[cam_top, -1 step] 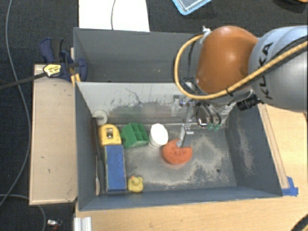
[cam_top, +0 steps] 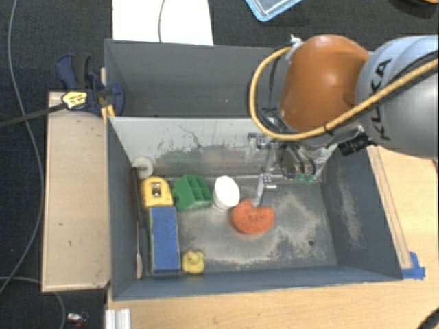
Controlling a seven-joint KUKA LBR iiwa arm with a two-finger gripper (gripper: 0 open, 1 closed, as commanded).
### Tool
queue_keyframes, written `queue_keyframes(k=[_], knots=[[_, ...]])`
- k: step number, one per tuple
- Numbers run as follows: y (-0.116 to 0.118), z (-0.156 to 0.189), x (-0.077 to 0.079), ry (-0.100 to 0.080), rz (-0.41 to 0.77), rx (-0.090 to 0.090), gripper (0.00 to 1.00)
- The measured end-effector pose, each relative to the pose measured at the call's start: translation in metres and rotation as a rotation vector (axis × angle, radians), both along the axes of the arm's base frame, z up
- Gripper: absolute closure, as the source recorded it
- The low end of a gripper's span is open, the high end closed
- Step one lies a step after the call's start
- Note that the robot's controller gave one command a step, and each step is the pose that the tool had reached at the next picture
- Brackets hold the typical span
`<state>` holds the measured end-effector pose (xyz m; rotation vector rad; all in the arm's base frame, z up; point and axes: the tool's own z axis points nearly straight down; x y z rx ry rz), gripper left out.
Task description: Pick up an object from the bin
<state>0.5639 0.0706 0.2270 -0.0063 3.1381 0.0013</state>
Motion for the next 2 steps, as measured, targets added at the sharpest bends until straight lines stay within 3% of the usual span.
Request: queue_keyframes(k=[1,2], knots=[[-0.047,-0.055,-0.02,-0.004,-0.038,0.001,0.0],[-0.019,-0.11,-0.043,-0.011,0.161,0.0,0.0]])
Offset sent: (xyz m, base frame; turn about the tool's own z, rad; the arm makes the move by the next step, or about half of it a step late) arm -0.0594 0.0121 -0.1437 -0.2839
